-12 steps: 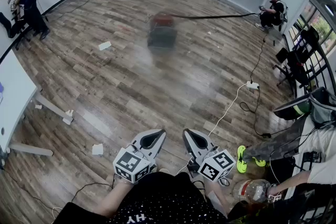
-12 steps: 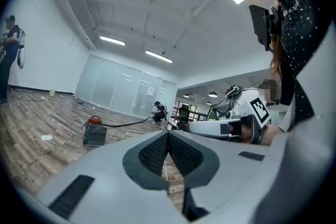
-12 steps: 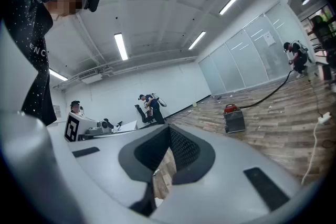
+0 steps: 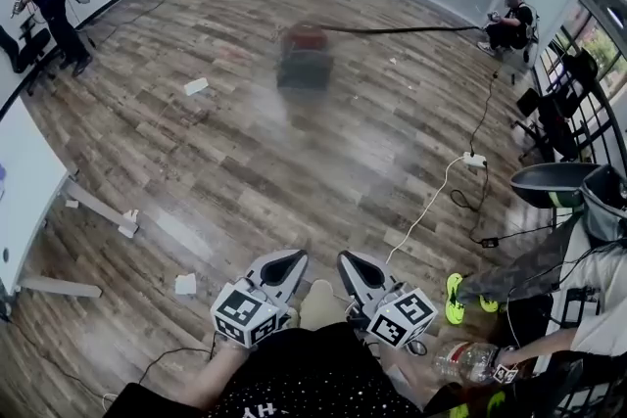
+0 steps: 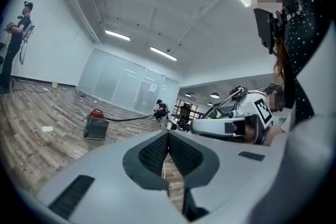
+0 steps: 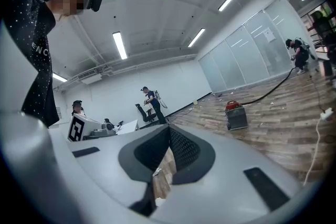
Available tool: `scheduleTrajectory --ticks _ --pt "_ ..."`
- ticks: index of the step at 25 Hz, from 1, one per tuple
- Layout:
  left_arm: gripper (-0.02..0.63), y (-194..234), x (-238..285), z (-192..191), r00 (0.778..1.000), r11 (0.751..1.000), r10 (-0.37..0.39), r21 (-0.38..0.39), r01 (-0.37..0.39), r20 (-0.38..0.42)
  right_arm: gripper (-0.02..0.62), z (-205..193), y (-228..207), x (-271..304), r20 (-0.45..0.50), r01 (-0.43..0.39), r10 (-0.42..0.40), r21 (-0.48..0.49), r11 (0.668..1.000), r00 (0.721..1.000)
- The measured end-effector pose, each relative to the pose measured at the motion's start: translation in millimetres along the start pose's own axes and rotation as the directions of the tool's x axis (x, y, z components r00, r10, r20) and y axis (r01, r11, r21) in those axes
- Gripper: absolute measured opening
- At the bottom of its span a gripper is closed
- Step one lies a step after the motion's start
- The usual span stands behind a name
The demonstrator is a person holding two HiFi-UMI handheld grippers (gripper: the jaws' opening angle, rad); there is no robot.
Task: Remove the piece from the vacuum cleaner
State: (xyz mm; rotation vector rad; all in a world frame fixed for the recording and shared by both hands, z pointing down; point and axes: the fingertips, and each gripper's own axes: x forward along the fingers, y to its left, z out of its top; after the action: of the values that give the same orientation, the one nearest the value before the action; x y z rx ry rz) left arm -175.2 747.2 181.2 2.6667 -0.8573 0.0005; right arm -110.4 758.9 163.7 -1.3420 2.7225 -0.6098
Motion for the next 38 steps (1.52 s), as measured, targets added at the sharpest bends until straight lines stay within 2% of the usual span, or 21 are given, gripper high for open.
scheduleTrajectory --ticks 4,11,21,27,38 --pt "0.008 9.4 16.6 1.3 1.0 1.0 -0.006 0.006 0.006 -0.001 0.012 4.9 -24.9 3.9 0.016 0.026 -0.027 0.024 0.999 1.0" --pt "0.008 47.4 64.7 13.7 1.0 1.0 0.013 -0.003 -0.013 -0.006 0.012 29.2 -80.3 38.1 0.029 0.026 -0.028 0.043 0.999 0.999" --pt "0.008 116.3 207.9 65.4 1.0 0.999 0.025 0.025 -0.025 0.016 0.012 100.7 -208.5 103.4 0.035 -0.003 0.002 0.026 1.0 0.999" --pt "0.008 146.4 274.0 82.7 0.998 0.998 0.05 0.033 -0.051 0.027 0.012 131.4 -279.8 131.7 0.02 -0.023 0.023 0.02 1.0 1.0" --pt "0.008 190.3 328.2 94.6 0.995 0.994 0.102 0.024 -0.102 0.004 0.012 149.8 -333.2 174.7 -0.009 -0.084 0.084 0.046 0.995 0.996"
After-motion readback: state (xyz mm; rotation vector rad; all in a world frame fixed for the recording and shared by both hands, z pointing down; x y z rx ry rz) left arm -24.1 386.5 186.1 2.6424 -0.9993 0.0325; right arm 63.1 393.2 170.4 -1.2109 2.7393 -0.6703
